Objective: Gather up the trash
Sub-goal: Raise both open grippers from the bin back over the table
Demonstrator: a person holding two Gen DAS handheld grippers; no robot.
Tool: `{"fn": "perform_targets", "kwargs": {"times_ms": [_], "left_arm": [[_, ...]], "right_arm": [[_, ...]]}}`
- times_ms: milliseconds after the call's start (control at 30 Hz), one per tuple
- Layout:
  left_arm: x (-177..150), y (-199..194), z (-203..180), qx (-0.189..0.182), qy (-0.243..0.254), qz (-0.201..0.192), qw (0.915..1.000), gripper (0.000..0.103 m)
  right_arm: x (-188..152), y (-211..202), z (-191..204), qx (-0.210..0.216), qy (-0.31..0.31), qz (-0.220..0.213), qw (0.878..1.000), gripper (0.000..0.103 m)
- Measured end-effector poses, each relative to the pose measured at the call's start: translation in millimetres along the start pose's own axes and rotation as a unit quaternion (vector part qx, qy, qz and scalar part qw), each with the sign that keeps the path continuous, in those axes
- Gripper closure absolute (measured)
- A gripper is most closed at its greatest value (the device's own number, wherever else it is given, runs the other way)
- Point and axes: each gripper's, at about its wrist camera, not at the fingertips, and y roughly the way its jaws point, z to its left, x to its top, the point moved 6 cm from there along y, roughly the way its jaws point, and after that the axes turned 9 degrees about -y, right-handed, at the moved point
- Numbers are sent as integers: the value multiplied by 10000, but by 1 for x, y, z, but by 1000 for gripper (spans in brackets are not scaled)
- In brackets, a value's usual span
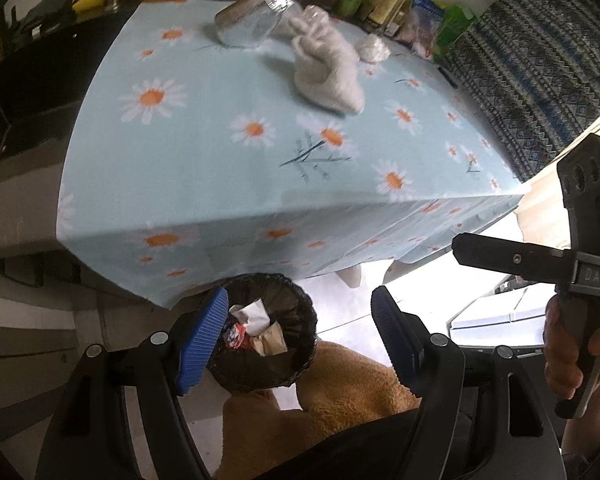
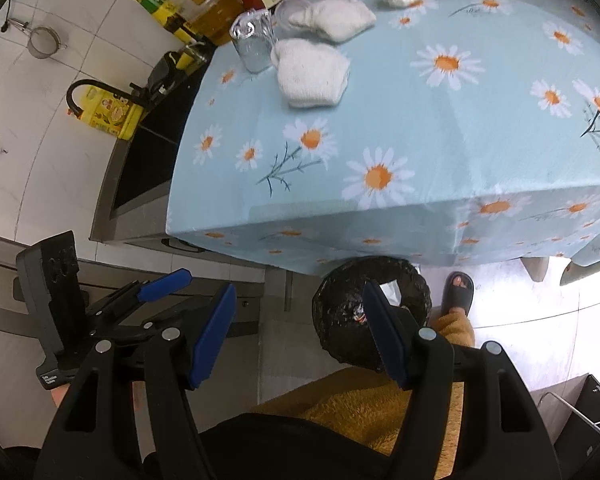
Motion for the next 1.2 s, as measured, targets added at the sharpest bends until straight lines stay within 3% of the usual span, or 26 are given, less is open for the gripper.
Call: {"fn": "perform_targets", "kwargs": {"times_ms": [267, 400, 633, 833, 967, 1200], "left_arm": [[20, -12, -24, 94, 237, -377, 9990, 31], [31, -9, -35, 276, 260, -469, 9982, 31], [51, -2, -56, 479, 62, -600, 9970, 31], [74, 5, -68, 597, -189, -751, 9952, 31], [89, 18, -76, 417, -503, -690, 9955, 31], [112, 43, -89, 766, -512, -664, 9935, 31]], "right_arm": [[18, -23, -14, 39, -85, -270, 9996, 37], [32, -29, -27, 341, -98, -271, 9990, 37], [66, -41, -42, 385, -659, -239, 9968, 33], [95, -49, -68, 455, -750, -335, 9956, 28], [111, -53, -86, 446, -753, -396, 9954, 25], [138, -52, -122, 428, -662, -256, 9966, 23]]}}
